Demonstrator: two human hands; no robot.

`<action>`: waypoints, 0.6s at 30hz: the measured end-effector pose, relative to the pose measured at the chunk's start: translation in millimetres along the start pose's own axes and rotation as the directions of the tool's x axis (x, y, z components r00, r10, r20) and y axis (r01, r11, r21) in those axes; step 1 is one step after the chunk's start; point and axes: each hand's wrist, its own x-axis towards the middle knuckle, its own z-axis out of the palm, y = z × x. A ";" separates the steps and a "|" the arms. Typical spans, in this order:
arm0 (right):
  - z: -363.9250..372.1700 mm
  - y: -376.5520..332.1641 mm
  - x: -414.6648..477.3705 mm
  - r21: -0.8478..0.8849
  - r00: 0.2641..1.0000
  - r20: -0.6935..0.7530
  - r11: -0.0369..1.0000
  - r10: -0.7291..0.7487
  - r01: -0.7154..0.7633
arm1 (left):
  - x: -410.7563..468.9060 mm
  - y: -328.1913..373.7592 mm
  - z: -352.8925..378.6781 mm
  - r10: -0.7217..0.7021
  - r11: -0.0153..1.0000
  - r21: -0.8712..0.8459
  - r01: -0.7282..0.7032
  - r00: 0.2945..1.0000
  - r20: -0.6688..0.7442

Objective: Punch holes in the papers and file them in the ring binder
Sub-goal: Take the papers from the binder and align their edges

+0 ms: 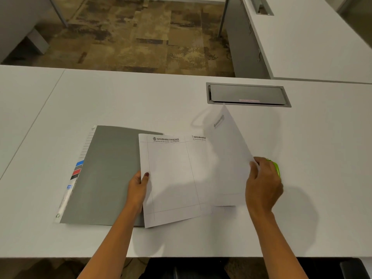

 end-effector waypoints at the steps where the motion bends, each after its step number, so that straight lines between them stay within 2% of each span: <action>1: -5.9 -3.7 3.2 0.029 0.999 -0.018 0.999 -0.028 0.028 | -0.1 0.1 1.0 0.002 1.000 0.003 -0.002 1.000 0.001; 4: -22.6 -21.1 11.5 0.224 1.000 0.019 0.974 0.023 -0.027 | 0.6 1.4 3.6 -0.011 1.000 0.027 0.011 1.000 -0.001; 6: -29.4 -33.0 16.7 0.400 0.986 0.116 0.903 0.119 -0.156 | 2.1 1.9 4.0 -0.030 0.999 0.025 0.031 0.999 -0.026; 8: -22.4 -36.4 17.6 0.490 0.952 0.249 0.825 0.176 -0.281 | 2.2 3.4 4.2 -0.067 0.997 0.032 0.068 0.997 -0.039; 10: -2.4 -31.2 12.0 0.506 0.876 0.421 0.741 0.234 -0.441 | 4.2 1.3 3.9 -0.111 0.993 0.021 0.112 0.993 -0.043; 13: 30.5 -20.9 -10.4 0.429 0.713 0.641 0.638 0.284 -0.640 | 7.7 -2.2 2.6 -0.162 0.987 -0.035 0.160 0.985 -0.067; 15: 44.2 -19.5 -26.7 0.368 0.642 0.711 0.627 0.286 -0.687 | 10.3 -6.4 0.7 -0.185 0.982 -0.048 0.183 0.982 -0.033; 18: 55.6 -20.9 -42.6 0.335 0.606 0.740 0.619 0.293 -0.710 | 11.0 -8.2 -0.8 -0.245 0.965 -0.099 0.242 0.970 -0.011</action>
